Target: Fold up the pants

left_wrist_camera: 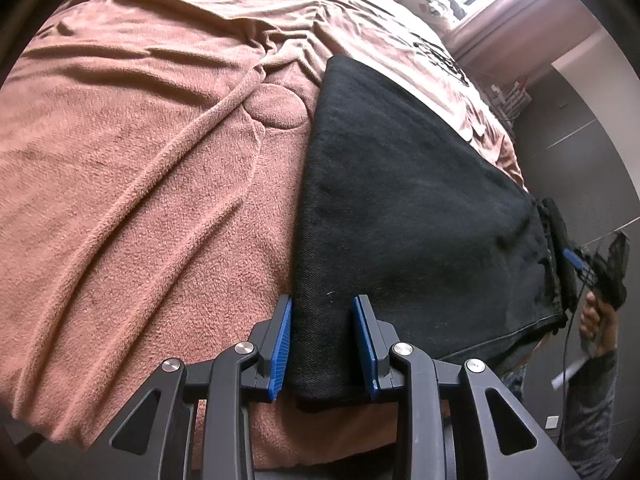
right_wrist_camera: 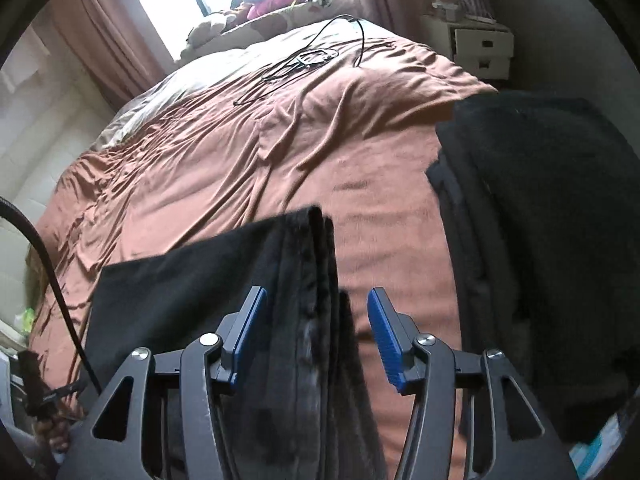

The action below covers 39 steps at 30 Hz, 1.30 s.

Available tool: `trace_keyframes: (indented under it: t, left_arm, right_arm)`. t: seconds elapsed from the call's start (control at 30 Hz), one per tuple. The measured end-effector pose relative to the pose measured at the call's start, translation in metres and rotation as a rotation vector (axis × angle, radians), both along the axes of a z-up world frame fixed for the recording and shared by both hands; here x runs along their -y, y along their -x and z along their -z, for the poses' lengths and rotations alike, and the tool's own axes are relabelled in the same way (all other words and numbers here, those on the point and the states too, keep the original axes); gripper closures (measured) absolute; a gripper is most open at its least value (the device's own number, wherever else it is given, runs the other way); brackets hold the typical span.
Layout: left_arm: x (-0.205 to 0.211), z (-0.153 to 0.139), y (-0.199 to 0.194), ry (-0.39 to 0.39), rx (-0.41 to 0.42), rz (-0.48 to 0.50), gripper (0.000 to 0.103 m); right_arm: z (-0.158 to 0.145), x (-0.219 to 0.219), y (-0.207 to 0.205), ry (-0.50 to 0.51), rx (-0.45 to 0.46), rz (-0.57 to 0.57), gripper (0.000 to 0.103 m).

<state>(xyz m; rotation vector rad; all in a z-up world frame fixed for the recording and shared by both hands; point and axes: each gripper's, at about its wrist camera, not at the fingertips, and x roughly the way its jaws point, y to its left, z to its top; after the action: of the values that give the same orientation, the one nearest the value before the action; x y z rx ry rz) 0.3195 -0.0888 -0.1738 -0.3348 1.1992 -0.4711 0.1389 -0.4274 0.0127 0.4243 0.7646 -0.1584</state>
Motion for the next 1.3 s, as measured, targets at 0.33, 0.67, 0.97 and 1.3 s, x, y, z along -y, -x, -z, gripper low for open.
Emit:
trace_keyframes:
  t: [0.33, 0.67, 0.97, 1.3]
  left_arm:
    - [0.002, -0.004, 0.004, -0.009, 0.012, -0.004, 0.071]
    - [0.001, -0.005, 0.006, -0.009, 0.013, -0.008, 0.071]
    - [0.004, -0.004, 0.006, -0.021, 0.011, -0.007, 0.071]
    - [0.004, -0.004, 0.003, -0.016, 0.002, -0.004, 0.071]
  right_arm:
    - [0.020, -0.009, 0.072, -0.160, 0.013, 0.017, 0.053]
    - [0.065, 0.004, 0.104, -0.358, 0.041, 0.060, 0.053]
    - [0.095, 0.011, 0.123, -0.556, 0.140, 0.057, 0.053]
    - [0.106, 0.022, 0.116, -0.558, 0.151, 0.084, 0.090]
